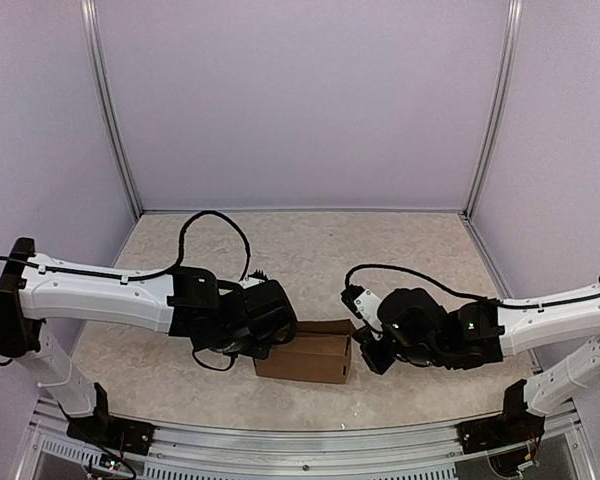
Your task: Fold the paper box
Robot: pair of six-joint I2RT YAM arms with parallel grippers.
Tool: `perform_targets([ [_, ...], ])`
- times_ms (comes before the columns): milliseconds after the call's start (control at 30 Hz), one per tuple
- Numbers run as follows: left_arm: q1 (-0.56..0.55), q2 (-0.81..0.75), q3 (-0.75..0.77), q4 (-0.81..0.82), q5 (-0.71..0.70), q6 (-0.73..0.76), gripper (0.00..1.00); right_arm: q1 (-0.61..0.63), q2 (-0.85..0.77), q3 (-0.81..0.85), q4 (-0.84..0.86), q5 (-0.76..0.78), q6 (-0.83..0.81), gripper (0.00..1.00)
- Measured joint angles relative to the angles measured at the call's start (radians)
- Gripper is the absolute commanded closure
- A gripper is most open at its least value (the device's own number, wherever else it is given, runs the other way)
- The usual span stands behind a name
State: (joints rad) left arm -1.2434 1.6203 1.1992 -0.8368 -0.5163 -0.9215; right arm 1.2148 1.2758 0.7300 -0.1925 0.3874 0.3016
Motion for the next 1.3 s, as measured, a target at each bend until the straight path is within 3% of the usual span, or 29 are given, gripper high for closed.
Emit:
perform_targets([
  [633, -0.075, 0.119, 0.08, 0.039, -0.032, 0.004, 1.0, 0.0, -0.165, -0.261, 0.17, 0.041, 0.165, 1.0],
  [833, -0.085, 0.116, 0.079, 0.036, -0.047, 0.006, 1.0, 0.003, -0.198, -0.276, 0.217, 0.051, 0.104, 1.0],
  [1300, -0.171, 0.101, 0.028, 0.032, -0.185, 0.011, 1.0, 0.097, -0.208, -0.448, 0.546, 0.134, -0.117, 1.0],
])
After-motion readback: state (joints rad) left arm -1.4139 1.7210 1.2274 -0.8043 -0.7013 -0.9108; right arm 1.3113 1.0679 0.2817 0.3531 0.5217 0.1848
